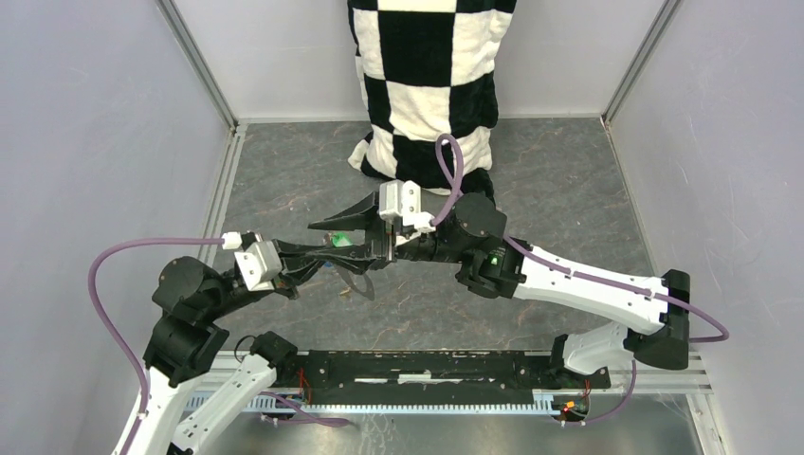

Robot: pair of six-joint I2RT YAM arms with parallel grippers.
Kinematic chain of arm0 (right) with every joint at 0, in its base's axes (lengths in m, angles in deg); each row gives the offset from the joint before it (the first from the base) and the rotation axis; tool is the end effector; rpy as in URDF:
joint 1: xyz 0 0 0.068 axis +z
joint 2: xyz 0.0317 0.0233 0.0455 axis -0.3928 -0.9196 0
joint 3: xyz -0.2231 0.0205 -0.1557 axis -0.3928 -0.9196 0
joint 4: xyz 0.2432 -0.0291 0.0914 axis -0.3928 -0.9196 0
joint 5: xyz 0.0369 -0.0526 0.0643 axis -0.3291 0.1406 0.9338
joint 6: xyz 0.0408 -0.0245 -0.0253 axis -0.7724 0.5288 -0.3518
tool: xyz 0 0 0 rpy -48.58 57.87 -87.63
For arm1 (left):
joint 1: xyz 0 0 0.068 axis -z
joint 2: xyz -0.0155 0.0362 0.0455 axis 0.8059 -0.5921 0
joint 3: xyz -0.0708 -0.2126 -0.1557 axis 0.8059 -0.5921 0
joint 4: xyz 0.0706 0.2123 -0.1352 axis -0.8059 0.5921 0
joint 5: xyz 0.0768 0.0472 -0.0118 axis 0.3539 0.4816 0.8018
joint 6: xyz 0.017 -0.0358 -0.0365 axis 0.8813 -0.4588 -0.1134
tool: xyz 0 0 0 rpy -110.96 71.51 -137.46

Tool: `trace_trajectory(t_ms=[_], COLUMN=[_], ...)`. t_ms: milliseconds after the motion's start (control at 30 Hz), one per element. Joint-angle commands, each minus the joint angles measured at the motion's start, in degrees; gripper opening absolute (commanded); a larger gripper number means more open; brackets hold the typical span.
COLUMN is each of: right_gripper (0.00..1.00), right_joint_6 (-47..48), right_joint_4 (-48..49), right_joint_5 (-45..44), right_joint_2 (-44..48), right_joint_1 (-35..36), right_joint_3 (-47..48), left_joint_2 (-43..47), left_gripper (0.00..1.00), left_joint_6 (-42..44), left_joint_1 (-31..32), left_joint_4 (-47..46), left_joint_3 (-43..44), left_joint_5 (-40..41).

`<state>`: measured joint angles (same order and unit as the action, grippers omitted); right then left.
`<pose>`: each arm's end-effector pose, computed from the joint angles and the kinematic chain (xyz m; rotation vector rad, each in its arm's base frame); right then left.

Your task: Put the keys on the keyring

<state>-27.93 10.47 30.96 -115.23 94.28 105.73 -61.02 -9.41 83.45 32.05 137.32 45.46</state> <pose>0.0905 0.3036 0.4642 -1.0243 0.8247 1.2649 0.0466 -0.0493 0.4130 0.9367 1.1728 -0.7072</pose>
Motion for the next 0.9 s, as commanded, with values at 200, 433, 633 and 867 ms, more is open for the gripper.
trace_trajectory(t_ms=[200,433,633,867], right_gripper=[0.5,0.54,0.7,0.85], right_joint_6=[3.8,5.8,4.5,5.4], right_joint_4=[-11.8,-16.3,-20.2,-12.2], right_joint_5=[-0.8,-8.4,-9.3,-2.2], right_joint_2=[3.4,12.4,15.7,11.2], right_joint_1=[0.3,-4.7,-11.4,-11.3], right_joint_3=[6.6,-0.9,-13.2,-30.7], left_joint_2=[1.6,1.8,2.5,-0.8], left_gripper=[0.02,0.02,0.02,0.61], left_joint_6=[3.5,6.6,4.8,0.7], left_joint_1=[0.1,0.1,0.2,0.1], left_joint_4=[-4.7,-3.9,-3.0,-2.8], left_joint_3=[-0.3,0.0,-1.5,-0.9], left_joint_5=[-3.8,-5.2,-0.7,14.0])
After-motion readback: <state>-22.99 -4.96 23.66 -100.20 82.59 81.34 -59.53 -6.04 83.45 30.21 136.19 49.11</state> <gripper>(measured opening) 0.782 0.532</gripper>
